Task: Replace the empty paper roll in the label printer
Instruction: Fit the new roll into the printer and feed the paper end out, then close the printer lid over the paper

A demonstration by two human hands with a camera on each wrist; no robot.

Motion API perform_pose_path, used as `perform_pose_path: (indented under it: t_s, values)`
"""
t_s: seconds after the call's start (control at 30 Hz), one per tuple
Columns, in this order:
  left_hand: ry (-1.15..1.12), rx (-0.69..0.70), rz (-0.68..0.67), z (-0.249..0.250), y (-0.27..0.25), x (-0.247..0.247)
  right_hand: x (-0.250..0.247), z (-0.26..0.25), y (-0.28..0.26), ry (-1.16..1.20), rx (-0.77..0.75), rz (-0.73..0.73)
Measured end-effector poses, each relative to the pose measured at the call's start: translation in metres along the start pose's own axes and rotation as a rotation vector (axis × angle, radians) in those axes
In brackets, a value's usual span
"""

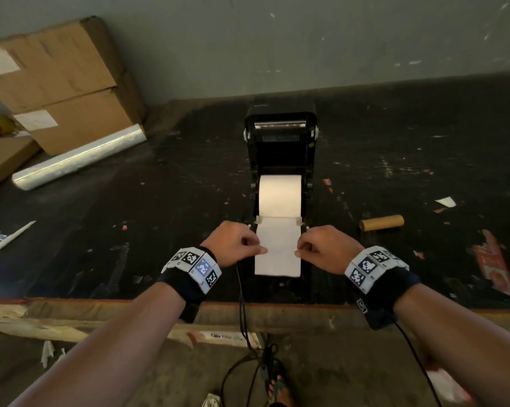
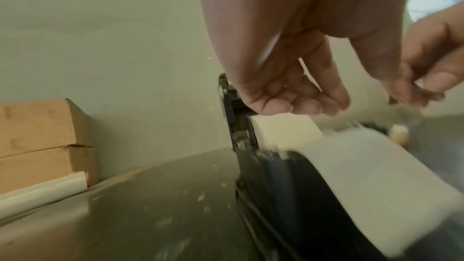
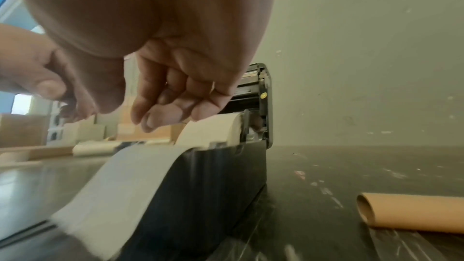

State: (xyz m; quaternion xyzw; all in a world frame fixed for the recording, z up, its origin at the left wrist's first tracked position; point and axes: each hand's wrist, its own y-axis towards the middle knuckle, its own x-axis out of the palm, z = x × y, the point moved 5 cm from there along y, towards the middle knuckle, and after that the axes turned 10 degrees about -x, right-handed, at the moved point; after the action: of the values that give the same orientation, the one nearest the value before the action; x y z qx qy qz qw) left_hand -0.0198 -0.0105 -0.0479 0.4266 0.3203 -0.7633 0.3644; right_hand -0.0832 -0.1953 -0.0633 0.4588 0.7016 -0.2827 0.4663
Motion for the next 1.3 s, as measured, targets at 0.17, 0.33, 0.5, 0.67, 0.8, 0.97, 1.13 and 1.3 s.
perform_pose_path:
  t_s: [0.17,0.33,0.5,0.67,0.8,0.97,1.13,1.3]
  values:
    - [-0.121,-0.048,0.262,0.009,0.049,-0.082,-0.081,0.039,0.031,0.041,0.091,0.22]
    - [-0.277,-0.103,0.411,0.014,0.116,-0.154,-0.16,0.071,0.08,0.032,0.169,0.473]
    - [-0.387,-0.192,0.415,0.008,0.184,-0.192,-0.203,0.096,0.125,0.083,0.289,0.569]
    - [-0.409,-0.18,0.36,0.01,0.222,-0.19,-0.199,0.123,0.151,0.216,0.419,0.476]
    - [-0.381,-0.179,0.265,0.002,0.24,-0.179,-0.186,0.135,0.158,0.29,0.485,0.447]
    - [-0.399,-0.15,0.173,-0.005,0.244,-0.164,-0.178,0.137,0.162,0.32,0.507,0.427]
    - [-0.469,-0.153,0.226,-0.008,0.235,-0.157,-0.173,0.129,0.157,0.364,0.487,0.459]
    - [-0.52,-0.206,0.215,-0.006,0.212,-0.15,-0.166,0.116,0.138,0.476,0.434,0.518]
